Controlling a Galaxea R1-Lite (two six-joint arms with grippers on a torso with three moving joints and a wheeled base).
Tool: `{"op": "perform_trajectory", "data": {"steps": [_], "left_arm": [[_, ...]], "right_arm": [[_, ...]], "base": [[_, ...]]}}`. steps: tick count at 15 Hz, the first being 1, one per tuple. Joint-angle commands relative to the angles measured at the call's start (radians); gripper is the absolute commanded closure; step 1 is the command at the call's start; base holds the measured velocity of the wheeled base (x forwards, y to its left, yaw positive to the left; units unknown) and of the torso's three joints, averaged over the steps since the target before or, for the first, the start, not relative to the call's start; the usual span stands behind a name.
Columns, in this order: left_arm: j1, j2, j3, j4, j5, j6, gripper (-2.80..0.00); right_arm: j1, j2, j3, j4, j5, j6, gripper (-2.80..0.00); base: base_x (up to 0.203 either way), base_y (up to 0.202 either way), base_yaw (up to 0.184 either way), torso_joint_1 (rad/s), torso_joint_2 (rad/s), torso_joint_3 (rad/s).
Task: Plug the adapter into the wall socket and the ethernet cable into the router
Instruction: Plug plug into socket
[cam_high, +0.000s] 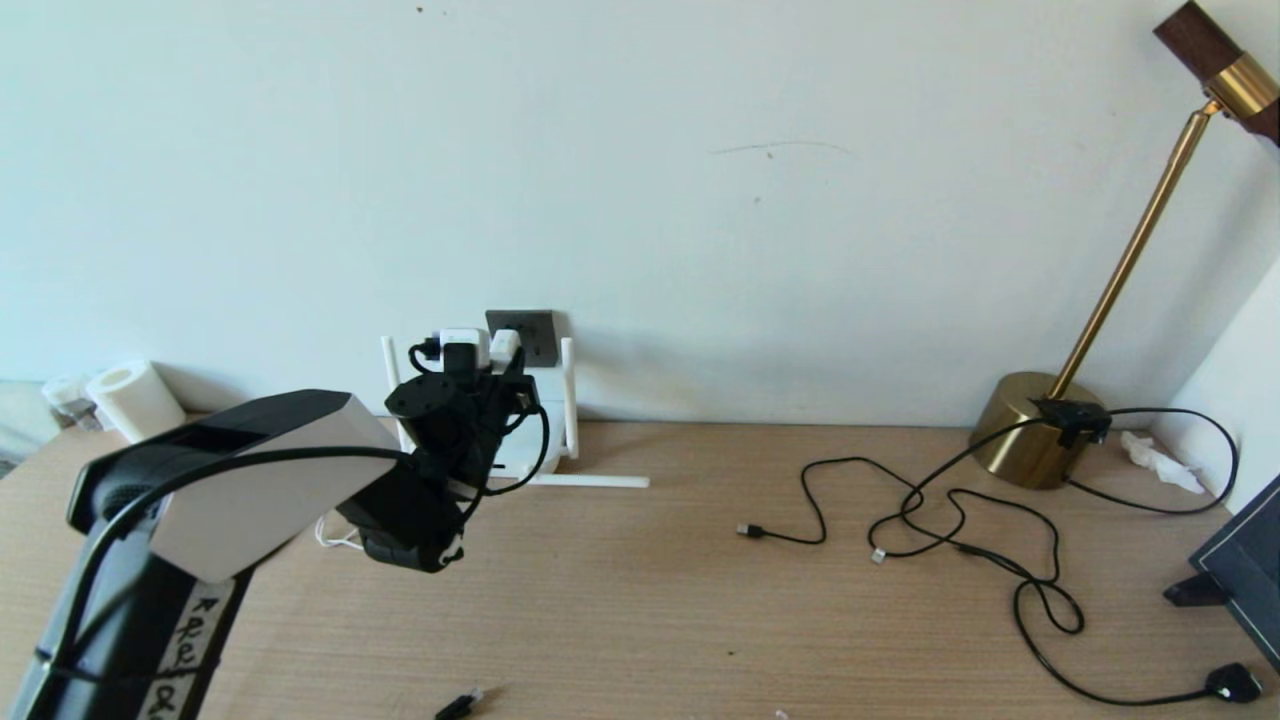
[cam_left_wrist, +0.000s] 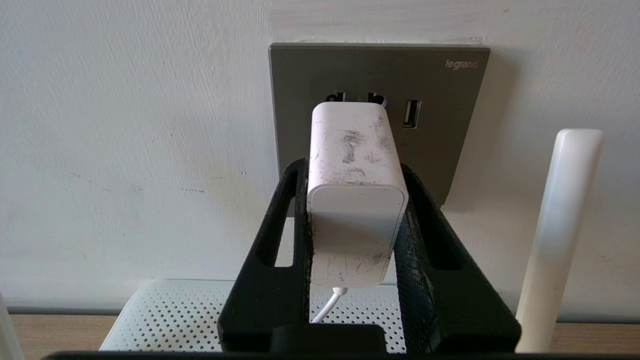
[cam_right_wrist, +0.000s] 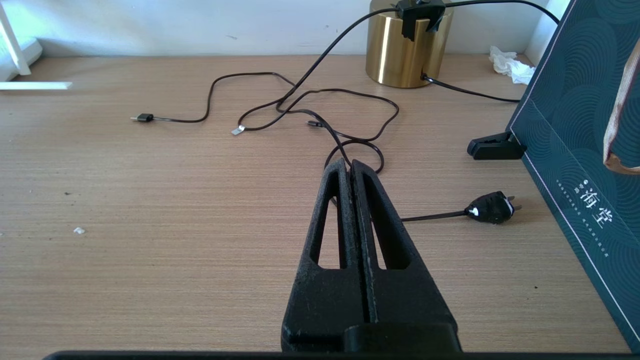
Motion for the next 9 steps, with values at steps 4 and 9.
{"op": "perform_trajectory", "data": {"steps": [4,9], "left_arm": [[0.0,0.011,-0.021,-0.008,0.001,0.001,0.0],[0.0,0.015,-0.031,-0.008,0.001,0.001,0.0]], "right_arm": [[0.0,0.0,0.0,-0.001,0.0,0.0,0.0],[0.0,0.0,0.0,-0.001,0.0,0.0,0.0]], "base": [[0.0,0.0,0.0,0.0,0.0,0.0],[0.0,0.0,0.0,0.0,0.0,0.0]]}}
